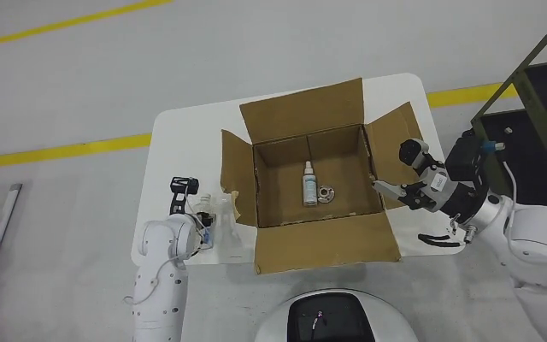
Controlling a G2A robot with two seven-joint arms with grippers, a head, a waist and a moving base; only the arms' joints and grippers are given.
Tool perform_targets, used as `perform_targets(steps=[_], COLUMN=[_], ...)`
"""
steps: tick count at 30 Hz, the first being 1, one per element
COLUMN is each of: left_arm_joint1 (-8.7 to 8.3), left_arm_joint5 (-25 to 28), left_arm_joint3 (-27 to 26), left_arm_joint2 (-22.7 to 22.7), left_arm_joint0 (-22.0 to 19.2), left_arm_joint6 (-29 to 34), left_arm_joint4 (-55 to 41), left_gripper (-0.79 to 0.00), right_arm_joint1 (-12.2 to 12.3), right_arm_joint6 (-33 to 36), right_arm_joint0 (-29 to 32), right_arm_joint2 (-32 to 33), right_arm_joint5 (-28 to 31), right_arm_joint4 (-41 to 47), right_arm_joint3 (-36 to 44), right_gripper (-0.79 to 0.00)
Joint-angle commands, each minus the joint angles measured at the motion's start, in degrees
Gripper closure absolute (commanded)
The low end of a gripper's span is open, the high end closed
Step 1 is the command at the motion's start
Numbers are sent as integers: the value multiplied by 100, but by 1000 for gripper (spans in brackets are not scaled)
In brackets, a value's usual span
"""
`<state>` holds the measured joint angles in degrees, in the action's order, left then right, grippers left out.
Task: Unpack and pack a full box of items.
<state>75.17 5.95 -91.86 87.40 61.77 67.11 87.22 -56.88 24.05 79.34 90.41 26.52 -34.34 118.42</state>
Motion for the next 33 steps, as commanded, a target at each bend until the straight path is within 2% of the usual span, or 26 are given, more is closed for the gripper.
perform_targets(steps=[1,7,12,25,28,30,33], left_arm_joint1=[-9,-31,-31,-31,-31,-31,-31], left_arm_joint5=[-12,-100,-102,-102,-102,-102,-102], left_arm_joint3=[-117,-424,-442,-442,-442,-442,-442], left_arm_joint2=[41,96,78,78,78,78,78], left_arm_joint0=[14,117,134,134,134,134,134], left_arm_joint6=[-11,-223,-231,-231,-231,-231,-231], left_arm_joint4=[-11,58,55,55,55,55,55], left_gripper=[-785,-785,-785,-785,-785,-785,-785], right_arm_joint1=[4,-34,-129,-129,-131,-142,-265], right_arm_joint6=[139,822,1249,1249,1181,1455,1785], right_arm_joint0=[-90,-753,-1533,-1533,-1522,-1596,-1773], right_arm_joint2=[-40,-750,-1662,-1662,-1741,-1925,-2494], right_arm_joint5=[-55,-700,-1217,-1217,-1152,-1544,-2805], right_arm_joint4=[-114,-561,-1259,-1259,-1533,-2271,-2897], right_arm_joint3=[90,226,-192,-192,-105,-108,-159], right_gripper=[-785,-785,-785,-785,-785,-785,-785])
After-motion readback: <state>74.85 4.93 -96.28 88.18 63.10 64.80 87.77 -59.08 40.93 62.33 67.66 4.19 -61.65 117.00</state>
